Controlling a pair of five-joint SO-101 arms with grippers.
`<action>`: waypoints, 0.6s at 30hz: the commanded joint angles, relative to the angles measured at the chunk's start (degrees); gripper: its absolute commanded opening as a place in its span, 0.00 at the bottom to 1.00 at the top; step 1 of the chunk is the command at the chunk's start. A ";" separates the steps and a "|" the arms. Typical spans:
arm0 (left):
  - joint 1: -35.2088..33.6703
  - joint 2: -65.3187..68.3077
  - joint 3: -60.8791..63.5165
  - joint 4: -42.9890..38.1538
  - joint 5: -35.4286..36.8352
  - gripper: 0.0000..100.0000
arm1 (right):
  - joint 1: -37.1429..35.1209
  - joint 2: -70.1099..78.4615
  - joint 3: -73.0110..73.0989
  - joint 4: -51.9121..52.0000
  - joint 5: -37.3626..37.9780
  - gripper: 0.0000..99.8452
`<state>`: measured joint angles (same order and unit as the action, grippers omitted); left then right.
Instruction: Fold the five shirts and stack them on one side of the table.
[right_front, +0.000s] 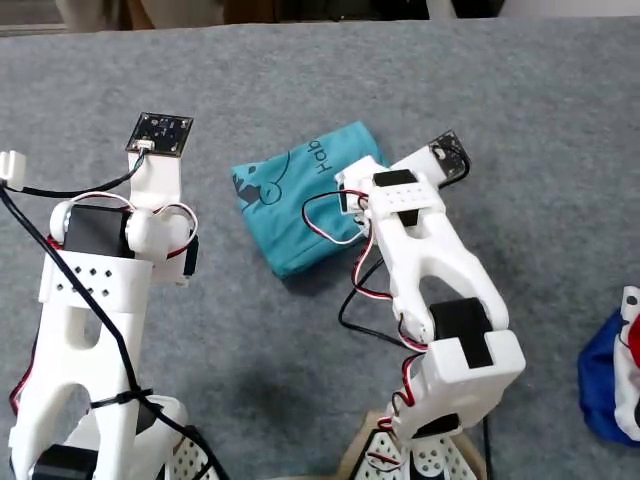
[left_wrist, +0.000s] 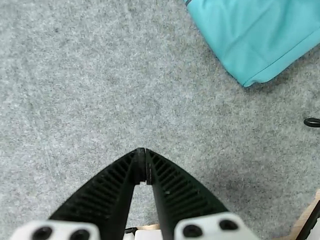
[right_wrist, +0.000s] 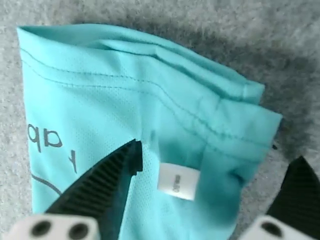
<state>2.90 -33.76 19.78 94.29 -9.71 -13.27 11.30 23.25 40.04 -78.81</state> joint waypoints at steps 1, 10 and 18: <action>1.32 -1.01 -2.29 0.53 0.00 0.02 | -0.22 -0.13 -2.42 -3.43 -0.62 0.43; 5.36 -1.01 -2.73 1.58 0.09 0.02 | 0.48 2.86 -1.45 -6.68 -0.18 0.34; 5.27 -1.01 -2.37 1.58 0.09 0.02 | 0.48 2.95 -1.45 -6.77 0.00 0.18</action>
<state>7.82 -33.76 19.78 95.52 -9.71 -12.84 14.20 23.52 34.77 -78.90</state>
